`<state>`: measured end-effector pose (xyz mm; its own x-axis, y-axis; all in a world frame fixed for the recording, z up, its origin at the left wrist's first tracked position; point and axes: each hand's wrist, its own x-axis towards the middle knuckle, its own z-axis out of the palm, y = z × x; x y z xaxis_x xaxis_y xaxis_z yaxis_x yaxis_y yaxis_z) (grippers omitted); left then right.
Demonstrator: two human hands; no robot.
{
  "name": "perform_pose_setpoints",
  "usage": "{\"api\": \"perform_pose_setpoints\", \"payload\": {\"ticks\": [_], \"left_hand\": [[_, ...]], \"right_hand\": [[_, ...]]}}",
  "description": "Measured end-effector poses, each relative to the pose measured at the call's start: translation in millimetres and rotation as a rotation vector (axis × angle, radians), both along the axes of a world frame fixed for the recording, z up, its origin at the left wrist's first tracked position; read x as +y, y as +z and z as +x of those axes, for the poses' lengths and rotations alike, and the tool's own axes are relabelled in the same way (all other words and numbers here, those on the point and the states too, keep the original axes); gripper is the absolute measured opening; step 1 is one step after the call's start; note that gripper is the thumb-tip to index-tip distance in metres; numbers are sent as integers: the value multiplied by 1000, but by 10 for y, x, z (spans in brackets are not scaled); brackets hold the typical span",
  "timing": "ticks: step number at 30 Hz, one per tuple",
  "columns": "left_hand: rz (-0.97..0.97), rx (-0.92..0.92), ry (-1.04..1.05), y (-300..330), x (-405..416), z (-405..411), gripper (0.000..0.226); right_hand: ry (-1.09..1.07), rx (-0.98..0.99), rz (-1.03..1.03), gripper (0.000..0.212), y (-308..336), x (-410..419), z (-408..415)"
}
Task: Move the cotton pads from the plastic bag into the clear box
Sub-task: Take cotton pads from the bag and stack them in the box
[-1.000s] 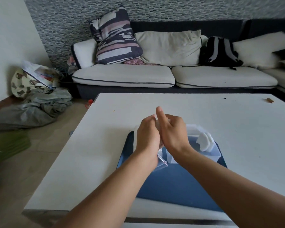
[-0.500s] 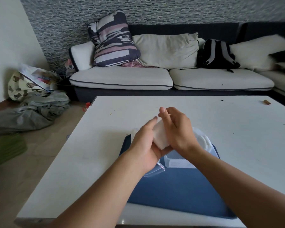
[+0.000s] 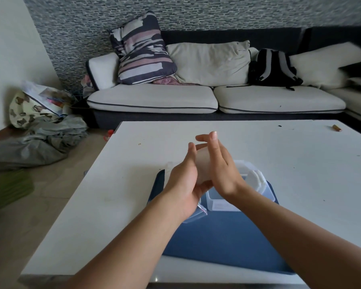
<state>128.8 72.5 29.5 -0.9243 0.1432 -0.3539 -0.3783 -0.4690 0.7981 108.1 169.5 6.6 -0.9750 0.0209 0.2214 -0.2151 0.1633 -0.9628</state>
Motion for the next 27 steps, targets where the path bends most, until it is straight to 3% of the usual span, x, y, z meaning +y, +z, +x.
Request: {"api": "perform_pose_setpoints", "payload": {"ticks": [3,7,10,12,14,15,18,19,21,23,27], "left_hand": [[48,-17,14,4,-16,-34,36],[57,-70,17,-31,-71,-141,40],[56,-101,-40,-43,-61,-185,38],[-2,-86,-60,-79,-8,-204,38],[-201,-28,-66,-114,71,-220,43],[-404,54,-84,-140,97,-236,47],[-1240,576,-130,-277,50,-292,46],[-1419,739,-162,-323,23,-316,43],[-1596,921,-292,-400,-1,-357,41],[-1640,987,-450,-479,-7,-380,40],[-1692,1024,-678,-563,29,-376,38]], "right_hand": [[37,-15,-28,78,69,100,-37],[219,-2,203,38,140,343,-64],[198,4,286,16,107,464,-77],[165,-27,323,14,127,491,-73],[130,-120,362,20,177,553,-99],[82,-183,348,24,196,611,-125],[-216,-350,311,27,211,912,-272],[-296,-412,370,29,200,1009,-314],[-318,-585,524,34,125,1157,-369],[-237,-698,656,33,5,1197,-418],[-295,-617,909,47,-266,1225,-564]]}}
